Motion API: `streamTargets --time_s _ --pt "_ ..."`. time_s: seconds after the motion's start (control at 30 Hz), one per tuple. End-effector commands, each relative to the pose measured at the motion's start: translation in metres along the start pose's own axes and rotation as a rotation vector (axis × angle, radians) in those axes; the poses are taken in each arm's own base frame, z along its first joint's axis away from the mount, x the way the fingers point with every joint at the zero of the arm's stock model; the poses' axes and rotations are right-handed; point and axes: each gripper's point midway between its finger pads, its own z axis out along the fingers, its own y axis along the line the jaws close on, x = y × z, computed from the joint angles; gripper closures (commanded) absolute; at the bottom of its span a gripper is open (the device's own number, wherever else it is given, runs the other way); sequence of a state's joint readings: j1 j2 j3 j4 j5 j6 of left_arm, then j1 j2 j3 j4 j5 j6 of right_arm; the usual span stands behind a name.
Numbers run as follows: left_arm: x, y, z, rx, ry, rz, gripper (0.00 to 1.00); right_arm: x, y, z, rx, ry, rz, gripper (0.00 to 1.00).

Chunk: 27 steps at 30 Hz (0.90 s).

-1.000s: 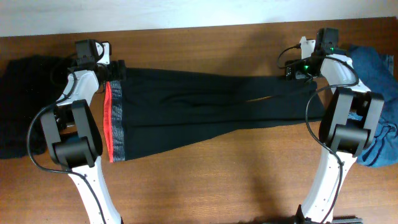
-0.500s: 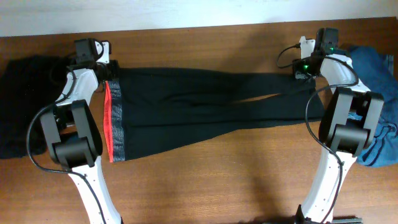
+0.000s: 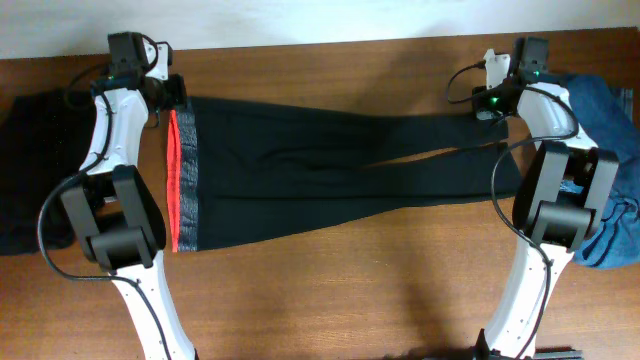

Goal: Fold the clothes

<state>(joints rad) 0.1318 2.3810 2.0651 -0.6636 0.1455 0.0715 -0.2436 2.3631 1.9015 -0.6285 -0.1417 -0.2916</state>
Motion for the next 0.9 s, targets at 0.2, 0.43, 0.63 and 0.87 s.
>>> streamTargets --time_s 0.2,0.43,0.63,0.87 --pt "-0.005 -0.013 -0.005 0.077 0.006 0.003 1.00 -0.016 0.008 -0.008 -0.047 -0.046 -0.014 0.96" --pt "-0.005 -0.018 -0.013 0.107 0.021 -0.002 1.00 -0.030 0.013 -0.022 -0.086 -0.066 -0.036 0.96" --pt "-0.011 -0.019 -0.026 0.107 0.035 -0.006 1.00 -0.040 0.022 -0.046 -0.137 -0.056 -0.100 0.96" --pt "-0.010 -0.019 -0.047 0.107 0.080 -0.020 1.00 -0.046 0.033 -0.066 -0.199 -0.055 -0.143 0.96"
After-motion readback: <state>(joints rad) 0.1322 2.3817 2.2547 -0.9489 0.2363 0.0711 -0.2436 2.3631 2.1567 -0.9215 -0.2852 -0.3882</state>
